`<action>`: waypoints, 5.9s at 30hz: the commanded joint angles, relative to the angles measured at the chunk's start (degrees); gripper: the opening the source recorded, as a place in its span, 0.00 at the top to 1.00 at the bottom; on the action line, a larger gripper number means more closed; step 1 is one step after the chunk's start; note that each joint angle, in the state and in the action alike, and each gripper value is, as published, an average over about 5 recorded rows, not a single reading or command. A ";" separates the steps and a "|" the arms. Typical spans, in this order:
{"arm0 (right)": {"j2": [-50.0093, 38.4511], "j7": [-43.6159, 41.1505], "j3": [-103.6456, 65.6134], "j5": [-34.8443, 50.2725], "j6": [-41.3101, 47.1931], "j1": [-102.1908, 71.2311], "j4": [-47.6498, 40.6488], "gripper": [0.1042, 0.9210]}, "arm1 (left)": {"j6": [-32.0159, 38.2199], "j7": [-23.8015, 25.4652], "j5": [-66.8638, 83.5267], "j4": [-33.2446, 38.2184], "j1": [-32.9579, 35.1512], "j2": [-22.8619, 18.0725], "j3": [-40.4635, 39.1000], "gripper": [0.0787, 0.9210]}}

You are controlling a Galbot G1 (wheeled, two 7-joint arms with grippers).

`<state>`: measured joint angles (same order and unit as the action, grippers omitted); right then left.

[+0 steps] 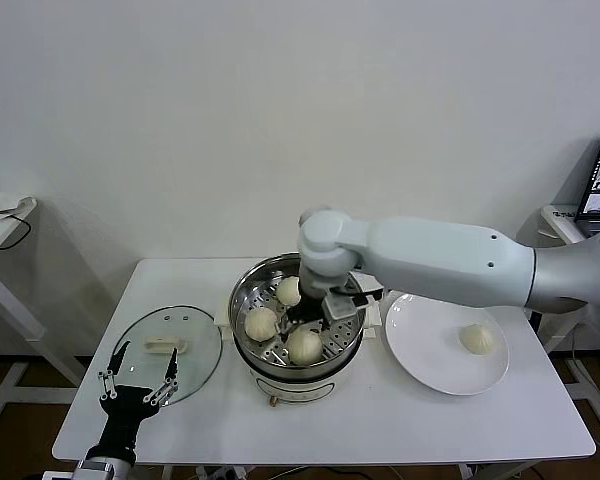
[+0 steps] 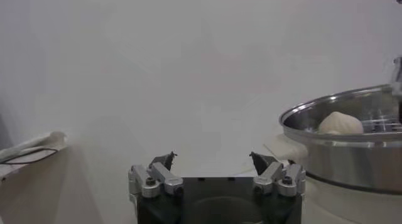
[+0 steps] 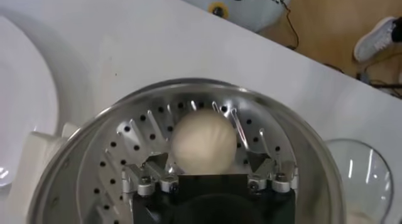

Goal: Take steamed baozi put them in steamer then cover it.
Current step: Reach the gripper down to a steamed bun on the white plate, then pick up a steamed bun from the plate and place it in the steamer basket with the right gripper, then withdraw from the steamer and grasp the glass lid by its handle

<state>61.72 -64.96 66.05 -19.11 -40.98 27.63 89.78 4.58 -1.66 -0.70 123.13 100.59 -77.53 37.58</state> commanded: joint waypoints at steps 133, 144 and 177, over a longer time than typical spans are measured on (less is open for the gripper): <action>10.26 -0.84 22.94 43.50 54.65 9.77 -21.48 0.33 | -0.73 -1.31 -0.15 -0.77 -0.82 0.00 -0.59 0.12; 9.53 -1.42 20.99 42.33 54.27 9.90 -20.50 0.18 | -1.09 -1.75 -0.17 -0.64 -1.25 0.14 -0.40 0.12; -21.46 81.73 -71.96 49.82 25.67 -69.05 -1.45 0.12 | 3.92 -7.01 -41.60 -13.90 -12.26 4.11 -0.34 0.12</action>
<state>43.34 -11.41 37.50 28.60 -8.33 0.46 84.59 6.16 -7.75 -21.18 116.37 90.92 -74.25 36.93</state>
